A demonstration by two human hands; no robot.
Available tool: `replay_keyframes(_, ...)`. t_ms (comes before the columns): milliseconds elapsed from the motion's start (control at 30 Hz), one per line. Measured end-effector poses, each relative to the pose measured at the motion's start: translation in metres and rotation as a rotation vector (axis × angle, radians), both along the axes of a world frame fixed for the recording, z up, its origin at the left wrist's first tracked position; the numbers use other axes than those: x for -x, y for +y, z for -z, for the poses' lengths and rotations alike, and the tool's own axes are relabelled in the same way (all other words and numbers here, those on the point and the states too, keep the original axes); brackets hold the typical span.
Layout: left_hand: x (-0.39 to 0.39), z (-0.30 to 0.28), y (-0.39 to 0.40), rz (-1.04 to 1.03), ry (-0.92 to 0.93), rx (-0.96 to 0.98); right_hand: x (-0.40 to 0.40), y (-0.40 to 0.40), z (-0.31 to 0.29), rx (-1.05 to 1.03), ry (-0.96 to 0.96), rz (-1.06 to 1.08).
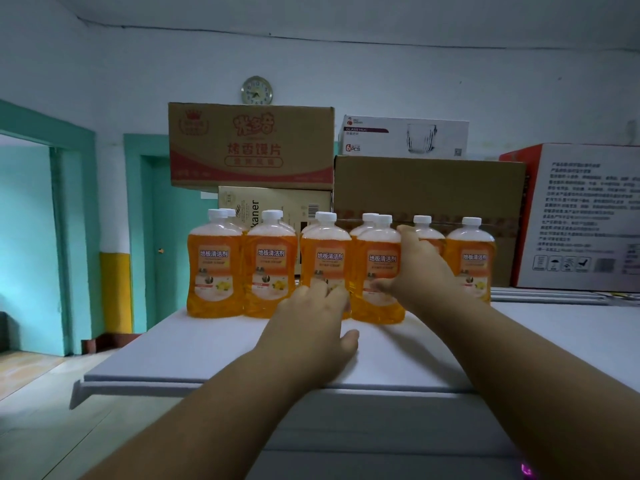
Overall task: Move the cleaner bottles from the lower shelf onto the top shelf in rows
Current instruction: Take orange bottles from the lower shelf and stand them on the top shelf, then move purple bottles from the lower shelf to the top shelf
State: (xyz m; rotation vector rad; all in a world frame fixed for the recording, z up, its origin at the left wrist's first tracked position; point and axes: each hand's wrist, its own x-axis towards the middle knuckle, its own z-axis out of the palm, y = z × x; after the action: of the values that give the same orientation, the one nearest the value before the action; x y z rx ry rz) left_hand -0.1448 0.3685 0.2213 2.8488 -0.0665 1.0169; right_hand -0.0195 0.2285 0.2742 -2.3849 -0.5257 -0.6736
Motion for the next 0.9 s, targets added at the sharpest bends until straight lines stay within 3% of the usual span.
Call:
replay_keyframes(233,0.016,0.002,-0.014,0.063,0.023,0.101,0.030,-0.023,0.006,0.044,-0.170,-0.001)
replay_keyframes(567,0.060,0.057,-0.118,0.325,-0.254,0.148,0.126,-0.138,0.021,0.007,-0.409,-0.139)
replay_keyframes(900,0.041,0.171,-0.296,0.438,0.057,0.241,0.175,-0.327,0.114,0.037,-0.299,-0.073)
